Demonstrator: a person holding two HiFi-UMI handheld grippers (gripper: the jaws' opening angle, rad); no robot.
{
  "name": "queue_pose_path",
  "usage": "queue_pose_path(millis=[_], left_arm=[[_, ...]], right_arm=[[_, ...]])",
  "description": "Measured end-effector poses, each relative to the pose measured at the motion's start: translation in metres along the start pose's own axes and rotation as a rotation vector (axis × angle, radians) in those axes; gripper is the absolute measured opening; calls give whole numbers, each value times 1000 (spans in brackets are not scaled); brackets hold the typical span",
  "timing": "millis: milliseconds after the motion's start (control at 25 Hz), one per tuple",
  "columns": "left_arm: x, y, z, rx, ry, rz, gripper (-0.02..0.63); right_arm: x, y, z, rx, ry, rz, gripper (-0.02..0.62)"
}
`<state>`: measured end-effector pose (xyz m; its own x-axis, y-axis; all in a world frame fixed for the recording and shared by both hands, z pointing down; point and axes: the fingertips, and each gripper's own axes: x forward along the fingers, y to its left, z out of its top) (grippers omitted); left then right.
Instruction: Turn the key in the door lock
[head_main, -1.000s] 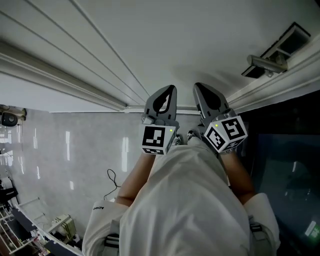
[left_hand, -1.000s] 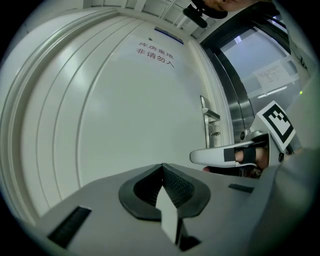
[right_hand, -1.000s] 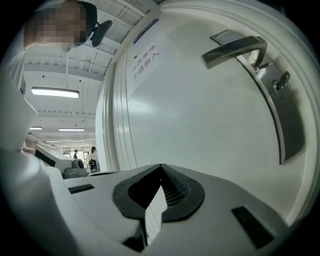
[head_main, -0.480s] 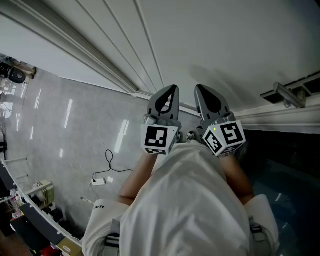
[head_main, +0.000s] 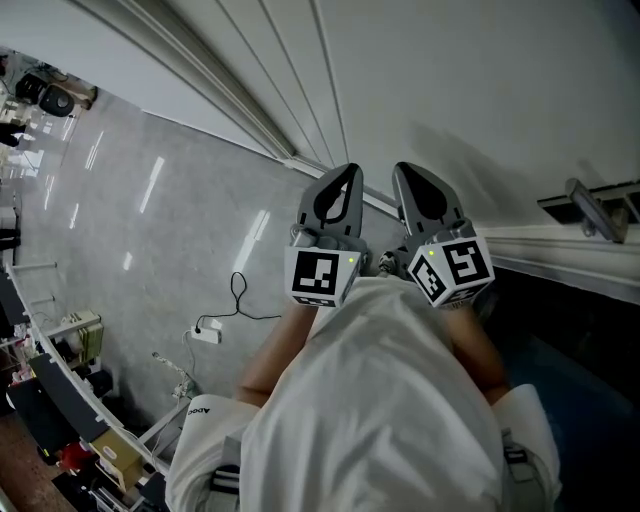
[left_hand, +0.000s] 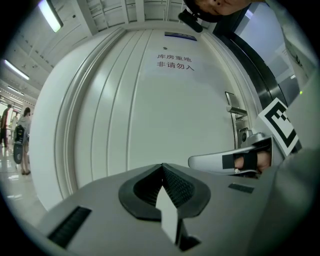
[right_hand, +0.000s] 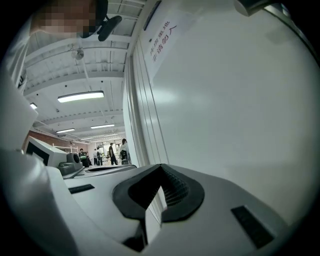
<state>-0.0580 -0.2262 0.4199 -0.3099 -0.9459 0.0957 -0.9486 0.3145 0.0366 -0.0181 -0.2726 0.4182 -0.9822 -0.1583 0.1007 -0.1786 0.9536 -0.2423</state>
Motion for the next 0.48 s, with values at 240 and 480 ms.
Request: queue_pose_path(millis=[240,480], left_arm=[[-3,-10,3,5,-4,46,8],[-12,-13,-1,-2,5,117,9]], right_arm=[[-3,-2,-2,13,33,47,2],[-7,-2,-8,1,60,101,2]])
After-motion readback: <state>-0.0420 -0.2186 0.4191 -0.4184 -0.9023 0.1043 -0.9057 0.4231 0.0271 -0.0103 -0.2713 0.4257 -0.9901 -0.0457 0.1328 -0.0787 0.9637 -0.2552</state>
